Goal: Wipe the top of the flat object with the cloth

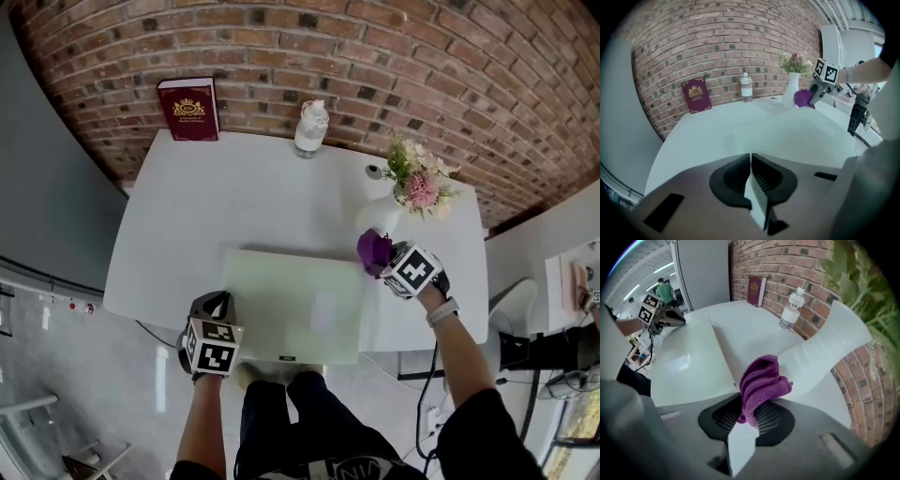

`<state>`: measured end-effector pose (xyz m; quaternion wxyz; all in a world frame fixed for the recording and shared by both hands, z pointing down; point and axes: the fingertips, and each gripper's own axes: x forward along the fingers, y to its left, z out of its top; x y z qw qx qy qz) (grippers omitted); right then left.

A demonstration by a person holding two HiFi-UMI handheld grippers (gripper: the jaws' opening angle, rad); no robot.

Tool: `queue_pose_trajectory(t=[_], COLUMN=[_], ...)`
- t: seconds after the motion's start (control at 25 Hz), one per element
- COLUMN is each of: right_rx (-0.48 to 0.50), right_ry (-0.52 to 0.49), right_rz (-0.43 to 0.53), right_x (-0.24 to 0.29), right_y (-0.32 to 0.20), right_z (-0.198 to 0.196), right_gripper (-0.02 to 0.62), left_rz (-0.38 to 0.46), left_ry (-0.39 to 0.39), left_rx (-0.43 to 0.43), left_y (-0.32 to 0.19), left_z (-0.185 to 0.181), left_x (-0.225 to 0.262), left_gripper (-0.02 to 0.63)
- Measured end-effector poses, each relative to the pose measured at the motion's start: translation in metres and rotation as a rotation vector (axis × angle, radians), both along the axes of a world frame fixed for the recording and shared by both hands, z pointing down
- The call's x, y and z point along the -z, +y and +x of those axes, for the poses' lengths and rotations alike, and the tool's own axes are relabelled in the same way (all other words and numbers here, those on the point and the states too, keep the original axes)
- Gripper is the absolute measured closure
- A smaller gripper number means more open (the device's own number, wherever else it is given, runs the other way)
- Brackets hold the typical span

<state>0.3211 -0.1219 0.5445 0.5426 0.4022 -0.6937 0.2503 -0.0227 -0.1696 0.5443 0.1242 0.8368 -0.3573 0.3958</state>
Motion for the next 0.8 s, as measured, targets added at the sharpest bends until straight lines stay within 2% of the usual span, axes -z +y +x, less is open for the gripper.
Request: queue_pose_trajectory(t=[0.16, 0.24, 0.28, 0.32, 0.36, 0.56, 0.8], right_rx=[0.071, 0.123, 0.154, 0.185, 0.218, 0.409, 0.629], right_ry=[0.068, 0.097, 0.118, 0.144, 0.174, 0.307, 0.44], right_rz=[0.084, 0.129, 0.152, 0.173, 0.195, 0.303, 0.354], right_x=[0.019, 0.029, 0.032, 0.035, 0.037, 0.046, 0.045], right_y=[0.01, 0.014, 0.016, 0.019, 0.022, 0.025, 0.032], right_z=[-0.004, -0.012, -0.015, -0.019, -0.022, -0.057, -0.091], right_gripper=[0.517, 0.517, 0.517, 0.517, 0.517, 0.517, 0.517], left_rz=[0.073, 0.108, 0.106, 0.089, 0.069, 0.001, -0.123], left_ry=[0.023, 0.069, 0.103, 0.137, 0.166, 0.275, 0.423], left_rx=[0.041, 0.096, 0.128, 0.159, 0.192, 0.384, 0.629], left_y=[0.002, 0.005, 0.008, 0.014, 0.02, 0.053, 0.095], left_z=[-0.008, -0.017, -0.022, -0.026, -0.031, -0.064, -0.08], left_x=[0.01, 0.021, 0.025, 0.027, 0.028, 0.027, 0.003], left_gripper=[0.586, 0.583, 0.555, 0.437, 0.39, 0.333, 0.296])
